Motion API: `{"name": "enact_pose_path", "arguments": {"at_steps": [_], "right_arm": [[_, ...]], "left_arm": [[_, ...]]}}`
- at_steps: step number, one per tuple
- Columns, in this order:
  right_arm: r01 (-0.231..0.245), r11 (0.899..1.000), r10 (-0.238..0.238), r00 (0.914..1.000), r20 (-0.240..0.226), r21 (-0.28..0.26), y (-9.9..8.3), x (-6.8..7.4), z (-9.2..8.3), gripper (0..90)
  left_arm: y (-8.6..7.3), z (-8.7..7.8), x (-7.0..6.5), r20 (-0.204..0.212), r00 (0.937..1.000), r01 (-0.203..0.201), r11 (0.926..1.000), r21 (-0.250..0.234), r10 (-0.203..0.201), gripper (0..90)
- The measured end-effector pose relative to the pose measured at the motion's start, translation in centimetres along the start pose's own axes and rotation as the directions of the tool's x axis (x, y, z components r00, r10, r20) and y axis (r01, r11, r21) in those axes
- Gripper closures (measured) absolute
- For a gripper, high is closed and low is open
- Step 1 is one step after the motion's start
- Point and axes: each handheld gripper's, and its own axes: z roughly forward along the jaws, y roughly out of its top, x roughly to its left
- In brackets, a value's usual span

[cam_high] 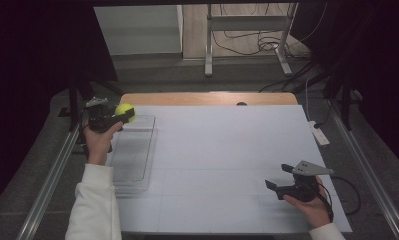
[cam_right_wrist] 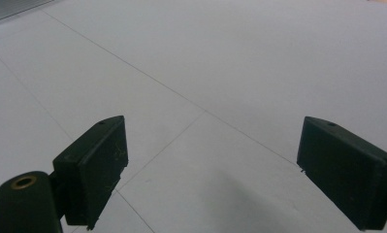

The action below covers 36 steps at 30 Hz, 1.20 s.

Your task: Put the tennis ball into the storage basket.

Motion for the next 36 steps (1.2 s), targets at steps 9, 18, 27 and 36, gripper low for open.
{"name": "enact_pose_path", "arguments": {"at_steps": [9, 18, 27, 36], "right_arm": [[0.0, 1.0, 0.0, 1.0, 0.0, 0.003, 0.0, -0.1, 0.0, 11.2], [-0.001, 1.0, 0.001, 1.0, 0.001, 0.002, 0.0, -0.1, 0.0, 11.3], [-0.002, 1.0, 0.002, 1.0, 0.002, 0.001, 0.0, 0.0, 0.0, 11.3], [-0.002, 1.0, 0.002, 1.0, 0.002, 0.001, 0.0, 0.0, 0.0, 11.3]], "left_arm": [[-0.3, 0.7, 0.3, -0.01, 0.9999, -0.003, 0.9996, 0.029, 0.003, 27.5], [-0.6, 1.1, 0.9, -0.025, 0.9997, 0.004, 0.999, 0.045, -0.003, 27.5], [-0.9, 1.5, 1.4, -0.038, 0.9993, 0.008, 0.9982, 0.059, -0.006, 27.5], [-1.2, 2.0, 1.9, -0.052, 0.9986, 0.015, 0.9964, 0.083, -0.011, 27.4]]}}
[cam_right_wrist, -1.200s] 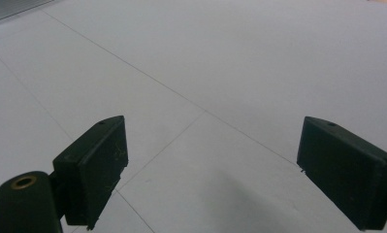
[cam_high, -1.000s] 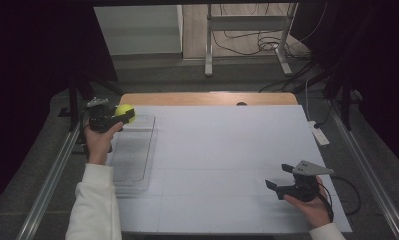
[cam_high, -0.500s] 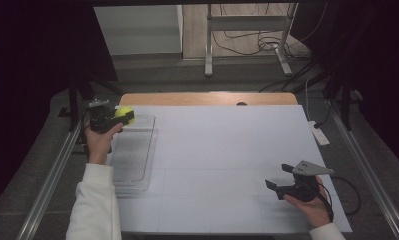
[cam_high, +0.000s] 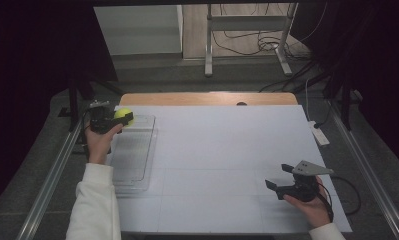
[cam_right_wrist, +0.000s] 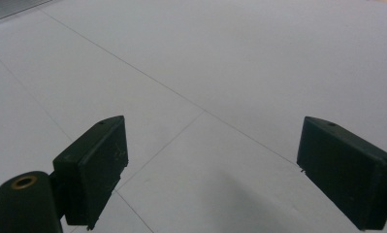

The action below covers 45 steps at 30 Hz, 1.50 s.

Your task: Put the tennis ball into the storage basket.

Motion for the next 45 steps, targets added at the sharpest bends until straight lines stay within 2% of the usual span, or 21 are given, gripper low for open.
{"name": "enact_pose_path", "arguments": {"at_steps": [8, 23, 27, 28, 30, 37, 45], "right_arm": [[0.001, 1.0, -0.001, 1.0, 0.001, 0.001, 0.0, 0.0, 0.0, 11.3], [-0.001, 1.0, 0.001, 1.0, 0.001, -0.001, 0.0, 0.0, 0.0, 11.3], [-0.001, 1.0, 0.001, 1.0, 0.002, -0.002, 0.0, 0.0, 0.0, 11.3], [-0.001, 1.0, 0.001, 1.0, 0.002, -0.002, 0.0, 0.0, 0.0, 11.3], [-0.001, 1.0, 0.001, 1.0, 0.001, -0.001, 0.0, 0.0, -0.1, 11.3], [-0.001, 1.0, 0.001, 1.0, 0.001, -0.001, 0.0, 0.0, -0.1, 11.3], [-0.001, 1.0, 0.001, 1.0, 0.001, -0.001, 0.0, 0.0, 0.0, 11.3]], "left_arm": [[-0.2, 0.4, 0.0, -0.015, 0.9998, -0.014, 0.9994, 0.031, 0.014, 27.4], [-0.6, 1.4, -0.1, -0.039, 0.9981, -0.042, 0.9925, 0.115, 0.047, 27.4], [-0.8, 1.7, -0.3, -0.048, 0.9972, -0.051, 0.9888, 0.141, 0.058, 27.3], [-0.9, 1.8, -0.3, -0.052, 0.9964, -0.059, 0.9853, 0.16, 0.068, 27.3], [-1.0, 1.9, -0.4, -0.049, 0.9968, -0.055, 0.9851, 0.163, 0.064, 27.3], [-1.1, 2.3, -0.6, -0.07, 0.9919, -0.09, 0.9745, 0.206, 0.106, 27.2], [-1.4, 2.7, -0.7, -0.081, 0.99, -0.094, 0.9676, 0.234, 0.116, 27.1]]}}
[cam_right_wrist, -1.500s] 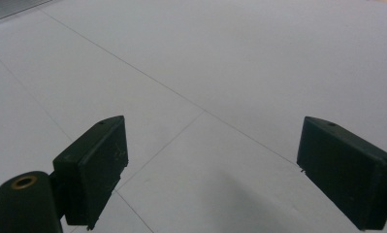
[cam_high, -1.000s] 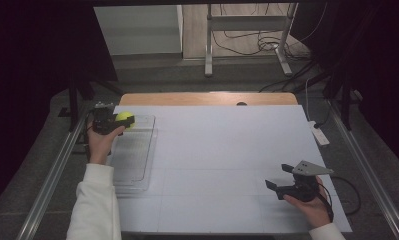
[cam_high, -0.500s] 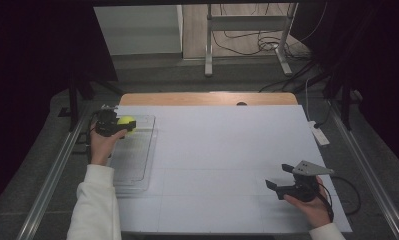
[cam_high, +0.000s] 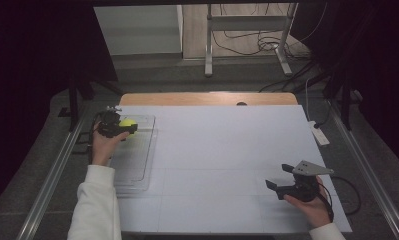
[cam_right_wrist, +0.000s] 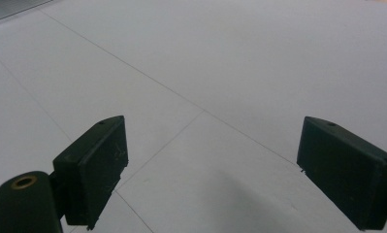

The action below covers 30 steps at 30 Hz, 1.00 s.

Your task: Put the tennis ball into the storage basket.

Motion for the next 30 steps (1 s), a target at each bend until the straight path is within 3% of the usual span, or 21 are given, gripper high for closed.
{"name": "enact_pose_path", "arguments": {"at_steps": [9, 18, 30], "right_arm": [[0.001, 1.0, -0.001, 1.0, 0.0, 0.001, 0.0, 0.0, 0.0, 11.3], [0.001, 1.0, -0.001, 1.0, 0.001, 0.003, 0.0, 0.0, 0.1, 11.3], [0.001, 1.0, -0.001, 1.0, 0.0, 0.003, 0.0, 0.0, 0.0, 11.3]], "left_arm": [[-0.2, 0.7, -0.2, -0.033, 0.9991, -0.024, 0.9985, 0.048, 0.026, 26.9], [-0.4, 1.2, -0.2, -0.041, 0.9986, -0.031, 0.9959, 0.085, 0.035, 26.6], [-0.4, 1.2, -0.2, -0.045, 0.9983, -0.034, 0.9967, 0.074, 0.037, 23.8]]}}
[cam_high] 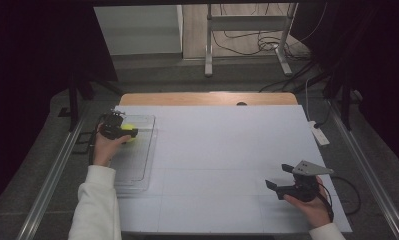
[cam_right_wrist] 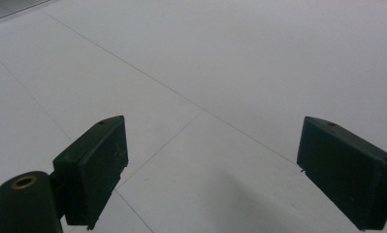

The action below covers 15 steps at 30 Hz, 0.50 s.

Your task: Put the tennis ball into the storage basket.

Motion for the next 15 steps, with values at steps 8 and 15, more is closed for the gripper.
{"name": "enact_pose_path", "arguments": {"at_steps": [8, 15], "right_arm": [[-0.002, 1.0, 0.002, 1.0, 0.0, -0.001, 0.0, -0.1, 0.0, 11.3], [0.001, 1.0, -0.001, 1.0, 0.001, 0.0, 0.0, 0.0, -0.1, 11.3]], "left_arm": [[0.1, -0.2, -0.1, -0.008, 1.0, -0.004, 0.9997, -0.025, 0.004, 17.6], [0.2, -1.0, -0.2, 0.005, 1.0, -0.006, 0.9957, -0.092, 0.007, 16.0]]}}
